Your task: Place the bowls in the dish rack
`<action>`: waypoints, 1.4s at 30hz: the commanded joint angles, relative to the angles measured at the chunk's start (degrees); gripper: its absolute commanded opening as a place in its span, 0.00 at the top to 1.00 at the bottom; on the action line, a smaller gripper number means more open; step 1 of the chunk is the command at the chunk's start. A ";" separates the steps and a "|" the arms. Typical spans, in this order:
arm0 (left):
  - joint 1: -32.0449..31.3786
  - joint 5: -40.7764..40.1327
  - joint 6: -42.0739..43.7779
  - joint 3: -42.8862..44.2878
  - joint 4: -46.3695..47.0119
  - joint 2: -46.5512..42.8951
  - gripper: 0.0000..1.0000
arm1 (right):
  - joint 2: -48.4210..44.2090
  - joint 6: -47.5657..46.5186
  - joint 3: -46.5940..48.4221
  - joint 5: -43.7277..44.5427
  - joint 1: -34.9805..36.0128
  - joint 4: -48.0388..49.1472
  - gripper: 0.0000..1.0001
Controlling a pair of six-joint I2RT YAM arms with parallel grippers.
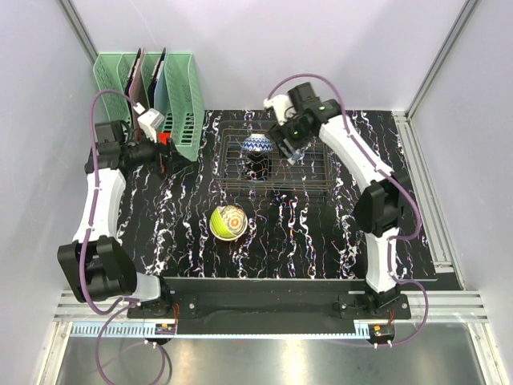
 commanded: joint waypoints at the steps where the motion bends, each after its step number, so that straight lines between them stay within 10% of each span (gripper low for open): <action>1: 1.39 1.54 1.16 -1.50 1.43 -1.96 0.01 | -3.16 -11.35 -1.25 8.23 5.76 1.63 1.00; 42: 7.80 5.41 3.53 -10.55 1.34 -1.96 0.01 | 2.81 -24.02 4.02 14.39 18.78 3.14 1.00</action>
